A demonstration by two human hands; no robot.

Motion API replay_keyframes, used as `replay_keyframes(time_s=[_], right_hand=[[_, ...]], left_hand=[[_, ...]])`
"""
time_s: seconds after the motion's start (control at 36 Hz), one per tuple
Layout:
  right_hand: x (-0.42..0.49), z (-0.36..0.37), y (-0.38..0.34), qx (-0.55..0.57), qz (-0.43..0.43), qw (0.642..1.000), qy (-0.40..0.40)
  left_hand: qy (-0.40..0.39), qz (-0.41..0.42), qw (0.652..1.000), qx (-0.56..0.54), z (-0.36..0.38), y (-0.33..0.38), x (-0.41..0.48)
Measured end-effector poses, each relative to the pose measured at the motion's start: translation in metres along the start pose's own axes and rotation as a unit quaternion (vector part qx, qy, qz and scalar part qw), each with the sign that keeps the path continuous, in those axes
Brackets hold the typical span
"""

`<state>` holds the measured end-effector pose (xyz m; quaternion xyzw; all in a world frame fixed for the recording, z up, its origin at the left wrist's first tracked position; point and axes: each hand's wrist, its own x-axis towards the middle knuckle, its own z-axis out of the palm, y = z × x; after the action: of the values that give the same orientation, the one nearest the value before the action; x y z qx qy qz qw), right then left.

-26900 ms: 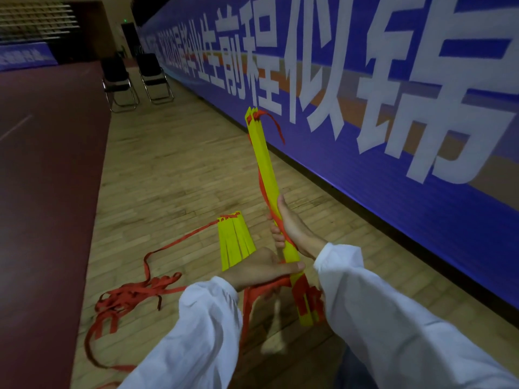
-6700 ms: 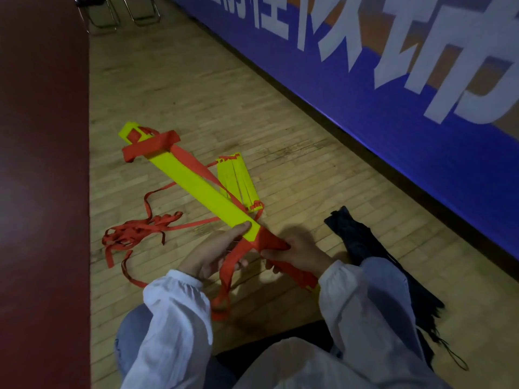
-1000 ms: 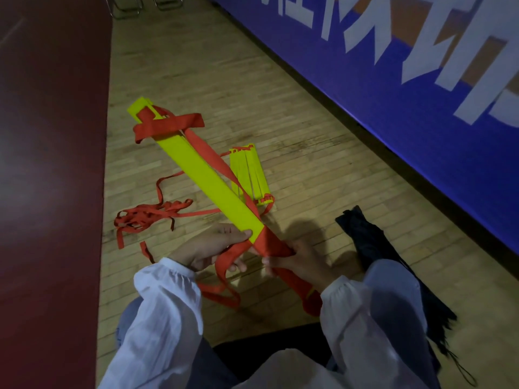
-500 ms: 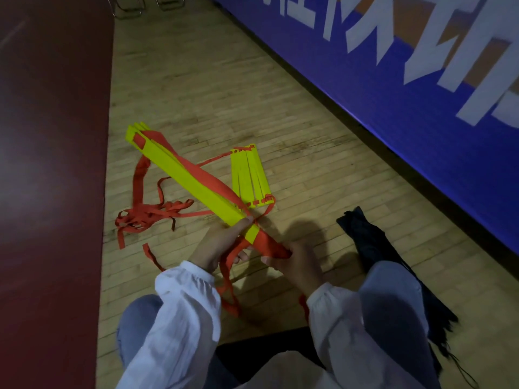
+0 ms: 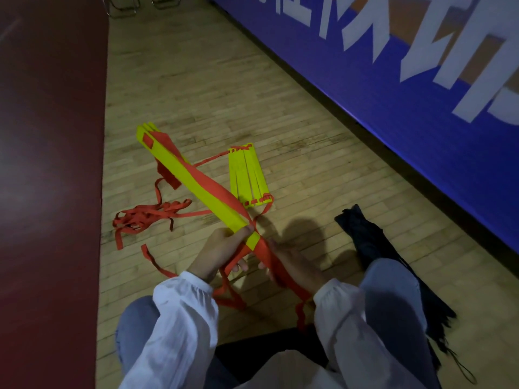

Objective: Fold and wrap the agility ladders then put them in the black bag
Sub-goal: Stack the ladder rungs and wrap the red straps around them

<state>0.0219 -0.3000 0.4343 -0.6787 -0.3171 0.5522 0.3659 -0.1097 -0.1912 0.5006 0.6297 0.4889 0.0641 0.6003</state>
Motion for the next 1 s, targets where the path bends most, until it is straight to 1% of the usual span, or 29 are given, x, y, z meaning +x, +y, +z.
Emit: replay_keyframes(time_s=[0.08, 0.17, 0.33, 0.44, 0.5, 0.61, 0.72, 0.83, 1.0], right_hand=[[-0.002, -0.002, 0.0, -0.004, -0.001, 1.0, 0.024], [-0.004, -0.003, -0.001, 0.024, -0.008, 0.999, 0.046], [-0.001, -0.006, 0.003, 0.039, -0.016, 0.995, 0.093], [-0.004, -0.008, 0.002, 0.015, -0.037, 0.994, 0.105], [-0.005, -0.006, 0.001, 0.006, -0.033, 0.993, 0.116], [-0.004, -0.003, 0.002, -0.007, -0.046, 0.99, 0.134], [-0.001, 0.0, 0.002, -0.046, -0.043, 0.988, 0.139], [-0.002, 0.003, 0.002, -0.052, -0.04, 0.988, 0.141], [-0.005, 0.005, -0.001, -0.056, -0.037, 0.987, 0.148]], left_hand=[[-0.014, 0.003, 0.999, -0.034, 0.001, -0.001, 0.0], [-0.048, -0.013, 0.996, -0.071, -0.001, -0.002, 0.0], [-0.099, -0.077, 0.991, -0.054, -0.004, -0.002, -0.002], [-0.104, -0.064, 0.991, -0.06, -0.009, -0.002, -0.004], [-0.107, -0.058, 0.99, -0.068, -0.011, -0.001, -0.004], [-0.09, -0.054, 0.991, -0.08, -0.008, -0.001, -0.002], [-0.05, -0.041, 0.995, -0.07, -0.004, -0.001, -0.001], [-0.008, -0.026, 0.998, -0.058, 0.001, 0.002, 0.0], [0.027, -0.016, 0.997, -0.065, 0.007, 0.007, 0.002]])
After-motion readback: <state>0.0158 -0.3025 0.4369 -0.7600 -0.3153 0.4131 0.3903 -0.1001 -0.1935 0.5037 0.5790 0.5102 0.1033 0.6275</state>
